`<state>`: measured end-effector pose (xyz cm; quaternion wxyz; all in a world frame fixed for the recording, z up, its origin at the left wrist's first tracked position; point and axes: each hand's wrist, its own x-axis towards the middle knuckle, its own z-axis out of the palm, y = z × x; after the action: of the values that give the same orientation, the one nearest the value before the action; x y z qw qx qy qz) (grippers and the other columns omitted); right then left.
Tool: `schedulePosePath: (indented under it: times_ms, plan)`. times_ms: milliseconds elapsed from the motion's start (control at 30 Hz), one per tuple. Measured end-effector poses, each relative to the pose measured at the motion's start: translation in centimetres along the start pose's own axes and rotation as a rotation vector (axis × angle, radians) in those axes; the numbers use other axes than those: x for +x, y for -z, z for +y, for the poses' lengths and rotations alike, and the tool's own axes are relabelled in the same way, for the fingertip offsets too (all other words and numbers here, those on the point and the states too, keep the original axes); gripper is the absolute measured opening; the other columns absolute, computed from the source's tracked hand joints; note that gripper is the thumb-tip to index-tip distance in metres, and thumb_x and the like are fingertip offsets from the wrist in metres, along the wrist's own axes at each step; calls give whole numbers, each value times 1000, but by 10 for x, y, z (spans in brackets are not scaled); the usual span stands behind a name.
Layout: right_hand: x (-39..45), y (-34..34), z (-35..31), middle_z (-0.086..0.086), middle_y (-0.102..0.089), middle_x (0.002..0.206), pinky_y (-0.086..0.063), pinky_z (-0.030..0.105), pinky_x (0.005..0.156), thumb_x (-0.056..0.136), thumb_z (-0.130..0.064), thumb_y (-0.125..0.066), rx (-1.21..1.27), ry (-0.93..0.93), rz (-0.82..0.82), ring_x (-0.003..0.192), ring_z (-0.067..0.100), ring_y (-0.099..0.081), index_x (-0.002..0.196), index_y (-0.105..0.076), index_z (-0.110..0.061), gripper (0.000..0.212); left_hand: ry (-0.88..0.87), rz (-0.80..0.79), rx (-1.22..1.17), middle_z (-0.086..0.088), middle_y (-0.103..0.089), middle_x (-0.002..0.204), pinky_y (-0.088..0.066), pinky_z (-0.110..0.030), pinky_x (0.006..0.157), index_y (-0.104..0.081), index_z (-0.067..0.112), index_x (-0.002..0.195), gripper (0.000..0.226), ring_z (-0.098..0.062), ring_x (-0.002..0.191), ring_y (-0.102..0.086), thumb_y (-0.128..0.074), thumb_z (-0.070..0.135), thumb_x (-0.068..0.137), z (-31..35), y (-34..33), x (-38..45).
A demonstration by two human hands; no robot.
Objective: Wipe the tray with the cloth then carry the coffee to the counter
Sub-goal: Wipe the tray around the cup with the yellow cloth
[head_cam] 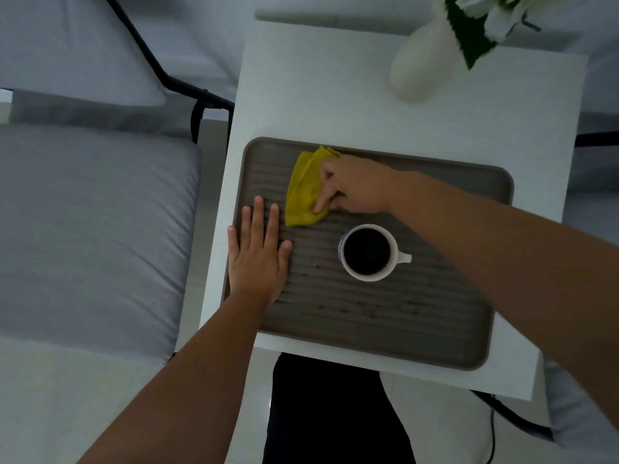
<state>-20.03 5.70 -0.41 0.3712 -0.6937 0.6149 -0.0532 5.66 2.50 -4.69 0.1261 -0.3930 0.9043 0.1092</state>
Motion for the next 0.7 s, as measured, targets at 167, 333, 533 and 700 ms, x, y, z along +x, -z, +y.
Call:
schedulePosePath:
  times_ms: [167,333,533,700]
  plan:
    - [-64,-15,36,8,-54,87,-43,30,67,73,-6,-73,47,22,64,73,21,-53,92,-77,-25,28,3,-11,1,-2,11,162,22,-34,114,5,26,153,61,-20,148,11,-11,48,98,0,1,1]
    - [-66,-8,32,-4,-49,88,-37,26,70,79,-14,-71,75,-100,31,82,13,-49,98,-75,-30,25,0,-14,3,-2,12,162,23,-34,113,6,26,153,62,-20,148,11,-8,49,98,0,1,1]
    - [-3,4,-7,-29,-31,75,-33,19,76,83,-20,-67,-23,-6,-56,101,14,-55,109,-71,-30,28,3,-4,7,-2,11,162,18,-37,115,5,25,153,62,-20,148,10,-9,48,98,0,-1,0]
    - [10,2,-13,-26,-40,79,-27,16,73,84,-17,-64,3,2,-39,102,17,-56,106,-73,-27,25,9,-8,-2,-1,12,162,12,-41,117,6,25,153,62,-19,148,11,-10,48,98,0,-1,0]
